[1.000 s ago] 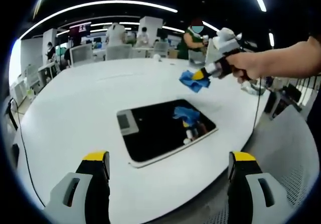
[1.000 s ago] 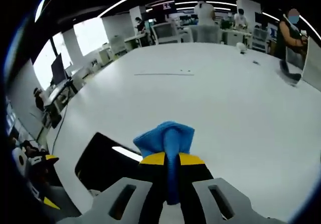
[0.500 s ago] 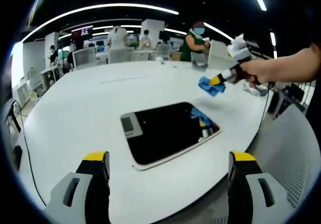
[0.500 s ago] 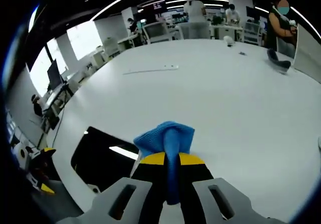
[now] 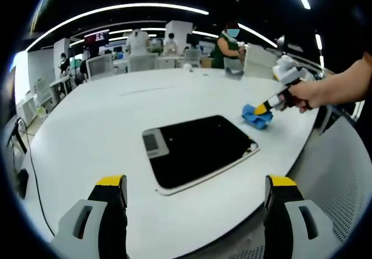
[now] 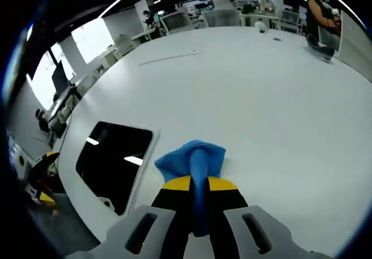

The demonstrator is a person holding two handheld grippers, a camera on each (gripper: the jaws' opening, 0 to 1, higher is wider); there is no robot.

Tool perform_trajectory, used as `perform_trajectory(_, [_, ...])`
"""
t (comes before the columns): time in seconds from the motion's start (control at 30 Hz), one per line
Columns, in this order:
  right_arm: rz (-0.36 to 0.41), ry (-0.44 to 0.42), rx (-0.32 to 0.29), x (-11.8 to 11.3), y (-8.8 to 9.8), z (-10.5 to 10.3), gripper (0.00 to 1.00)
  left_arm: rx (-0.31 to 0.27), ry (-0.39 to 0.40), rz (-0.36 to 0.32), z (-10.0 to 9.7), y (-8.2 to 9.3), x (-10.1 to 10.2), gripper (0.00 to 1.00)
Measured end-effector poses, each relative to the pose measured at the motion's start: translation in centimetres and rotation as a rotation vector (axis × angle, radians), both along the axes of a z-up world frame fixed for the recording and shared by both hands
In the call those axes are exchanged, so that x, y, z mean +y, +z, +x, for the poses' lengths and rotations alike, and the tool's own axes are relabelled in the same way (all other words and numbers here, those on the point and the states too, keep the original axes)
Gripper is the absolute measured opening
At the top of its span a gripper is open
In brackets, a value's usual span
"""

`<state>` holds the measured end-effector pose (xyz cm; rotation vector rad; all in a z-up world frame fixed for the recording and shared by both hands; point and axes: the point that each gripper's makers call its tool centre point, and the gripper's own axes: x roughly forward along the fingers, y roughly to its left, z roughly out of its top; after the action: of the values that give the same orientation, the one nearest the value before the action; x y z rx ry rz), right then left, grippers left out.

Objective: Wipe the mirror surface with the cleaning cloth until all visible marks leave the cleaned area.

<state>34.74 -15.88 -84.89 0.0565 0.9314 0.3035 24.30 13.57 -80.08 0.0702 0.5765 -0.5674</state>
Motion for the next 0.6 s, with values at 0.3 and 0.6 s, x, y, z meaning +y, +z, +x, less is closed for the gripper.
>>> perform_trajectory(0.3, [-0.055,0.02,-0.03,-1.6,-0.6,-0.4,0.18,-0.019,0.004,-0.01,0.1,0.2,0.3,0.99])
perform_trajectory(0.6, [-0.128,0.062,-0.046,-3.4,-1.1,-0.3,0.36,-0.019,0.023,-0.006,0.3,0.3,0.5,0.99])
